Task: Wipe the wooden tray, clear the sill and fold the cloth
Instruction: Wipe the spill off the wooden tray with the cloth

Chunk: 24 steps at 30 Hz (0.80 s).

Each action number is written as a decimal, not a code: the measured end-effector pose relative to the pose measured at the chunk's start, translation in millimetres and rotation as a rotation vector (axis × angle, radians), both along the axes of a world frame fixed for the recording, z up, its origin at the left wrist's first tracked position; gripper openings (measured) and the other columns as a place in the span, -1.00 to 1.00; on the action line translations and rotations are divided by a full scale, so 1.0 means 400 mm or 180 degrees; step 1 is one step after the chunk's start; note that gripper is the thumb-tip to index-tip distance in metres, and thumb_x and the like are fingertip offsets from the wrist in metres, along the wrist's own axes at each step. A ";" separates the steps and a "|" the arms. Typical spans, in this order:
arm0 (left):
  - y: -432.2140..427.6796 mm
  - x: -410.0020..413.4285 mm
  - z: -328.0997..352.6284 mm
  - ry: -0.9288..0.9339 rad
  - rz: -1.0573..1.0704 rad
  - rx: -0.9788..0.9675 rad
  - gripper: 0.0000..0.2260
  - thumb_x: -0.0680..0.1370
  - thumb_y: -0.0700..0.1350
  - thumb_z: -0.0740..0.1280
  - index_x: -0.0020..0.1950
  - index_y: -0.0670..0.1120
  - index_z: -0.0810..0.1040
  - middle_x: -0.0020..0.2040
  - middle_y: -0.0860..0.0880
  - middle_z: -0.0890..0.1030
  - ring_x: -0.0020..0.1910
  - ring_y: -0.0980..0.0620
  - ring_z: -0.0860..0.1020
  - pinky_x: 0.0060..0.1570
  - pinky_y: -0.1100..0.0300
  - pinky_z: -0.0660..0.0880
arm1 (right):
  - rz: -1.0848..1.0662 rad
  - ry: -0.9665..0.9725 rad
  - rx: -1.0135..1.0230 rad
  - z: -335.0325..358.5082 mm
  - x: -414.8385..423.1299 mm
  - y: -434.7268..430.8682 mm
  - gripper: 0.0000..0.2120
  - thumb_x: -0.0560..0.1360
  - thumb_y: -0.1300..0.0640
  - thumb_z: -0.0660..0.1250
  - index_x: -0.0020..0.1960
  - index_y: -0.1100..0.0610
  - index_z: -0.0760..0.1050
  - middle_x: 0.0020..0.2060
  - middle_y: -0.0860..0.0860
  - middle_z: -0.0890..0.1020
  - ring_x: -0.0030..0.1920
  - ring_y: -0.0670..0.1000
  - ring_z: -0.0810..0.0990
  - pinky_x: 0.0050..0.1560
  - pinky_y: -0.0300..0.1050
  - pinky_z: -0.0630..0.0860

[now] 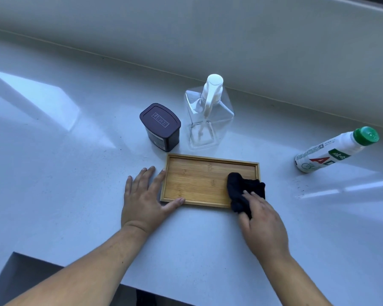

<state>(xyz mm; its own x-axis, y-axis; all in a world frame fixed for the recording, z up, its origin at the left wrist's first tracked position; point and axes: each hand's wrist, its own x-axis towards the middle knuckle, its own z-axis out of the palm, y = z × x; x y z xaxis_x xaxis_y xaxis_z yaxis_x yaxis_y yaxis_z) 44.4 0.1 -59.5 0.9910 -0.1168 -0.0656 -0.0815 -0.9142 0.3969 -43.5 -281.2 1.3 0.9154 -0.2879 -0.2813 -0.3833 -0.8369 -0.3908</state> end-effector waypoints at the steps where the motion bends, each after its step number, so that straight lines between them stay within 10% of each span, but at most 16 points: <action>1: 0.000 0.000 -0.001 -0.0001 0.0002 0.0003 -0.06 0.38 0.67 0.10 0.60 0.13 0.38 0.63 -0.02 0.35 0.66 -0.02 0.17 0.66 -0.10 -0.12 | -0.0186 -0.0096 0.0044 -0.006 0.013 0.019 -0.51 0.54 0.17 0.34 0.48 0.13 0.49 0.45 0.03 0.57 0.52 0.06 0.41 0.50 0.00 0.31; 11: -0.003 0.006 -0.003 0.0114 0.0003 -0.0024 -0.24 0.44 0.30 0.10 0.64 0.08 0.35 0.66 -0.04 0.32 0.67 -0.03 0.16 0.66 -0.09 -0.14 | 0.1165 -0.0159 0.0211 -0.049 0.210 0.345 -0.42 0.55 0.08 0.24 0.57 0.11 0.36 0.62 0.11 0.32 0.64 0.21 0.14 0.63 0.12 -0.04; 15: -0.002 0.005 -0.004 0.0030 0.0006 -0.0042 -0.14 0.37 0.47 0.22 0.60 0.09 0.41 0.63 -0.04 0.36 0.66 -0.03 0.19 0.66 -0.08 -0.12 | 0.1761 -0.0108 -0.0031 -0.057 0.186 0.215 -0.44 0.56 0.06 0.26 0.56 0.07 0.39 0.61 0.02 0.35 0.64 0.14 0.18 0.63 0.08 0.02; 22: -0.004 0.001 0.003 0.0050 -0.0014 -0.0008 -0.05 0.38 0.67 0.09 0.63 0.15 0.34 0.65 -0.01 0.30 0.67 0.02 0.08 0.66 -0.07 -0.18 | 0.0622 0.0114 -0.0238 -0.028 0.110 -0.073 -0.52 0.56 0.14 0.30 0.49 0.08 0.49 0.56 0.00 0.42 0.61 0.06 0.27 0.58 -0.01 0.18; 24: -0.006 0.003 0.005 0.0072 -0.0016 0.0023 -0.06 0.38 0.66 0.11 0.63 0.16 0.33 0.66 -0.01 0.29 0.68 0.01 0.08 0.66 -0.08 -0.18 | 0.0221 -0.0012 -0.0021 -0.003 0.102 -0.080 -0.56 0.57 0.11 0.27 0.44 0.03 0.53 0.47 -0.01 0.55 0.50 0.04 0.44 0.31 -0.05 0.44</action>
